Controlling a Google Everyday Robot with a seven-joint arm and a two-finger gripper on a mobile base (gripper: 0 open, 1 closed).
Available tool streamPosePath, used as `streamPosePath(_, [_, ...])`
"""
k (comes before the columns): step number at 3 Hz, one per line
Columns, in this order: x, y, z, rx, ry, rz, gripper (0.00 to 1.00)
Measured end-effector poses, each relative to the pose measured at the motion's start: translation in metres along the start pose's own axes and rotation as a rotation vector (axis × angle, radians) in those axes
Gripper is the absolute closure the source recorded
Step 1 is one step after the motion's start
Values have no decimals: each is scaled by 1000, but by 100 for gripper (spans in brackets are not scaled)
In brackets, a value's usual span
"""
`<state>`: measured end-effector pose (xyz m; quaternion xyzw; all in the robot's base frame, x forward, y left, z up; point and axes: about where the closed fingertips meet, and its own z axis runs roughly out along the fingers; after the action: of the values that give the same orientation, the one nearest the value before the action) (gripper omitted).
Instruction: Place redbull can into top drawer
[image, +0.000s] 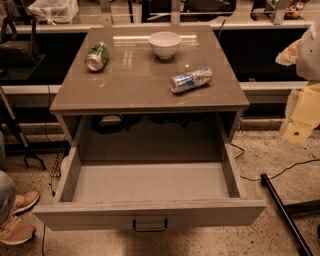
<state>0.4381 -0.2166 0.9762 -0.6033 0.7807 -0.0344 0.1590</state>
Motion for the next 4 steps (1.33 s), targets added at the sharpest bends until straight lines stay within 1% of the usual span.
streamPosePath(1, [-2,-3,2,1,-5,-8,0])
streamPosePath(2, [-16,-32,17,8,-44,-74,0])
streamPosePath(3, [-34,-74,40,20,-59,-126,0])
streamPosePath(4, [-58,-114,74,-3,-96,-148,0])
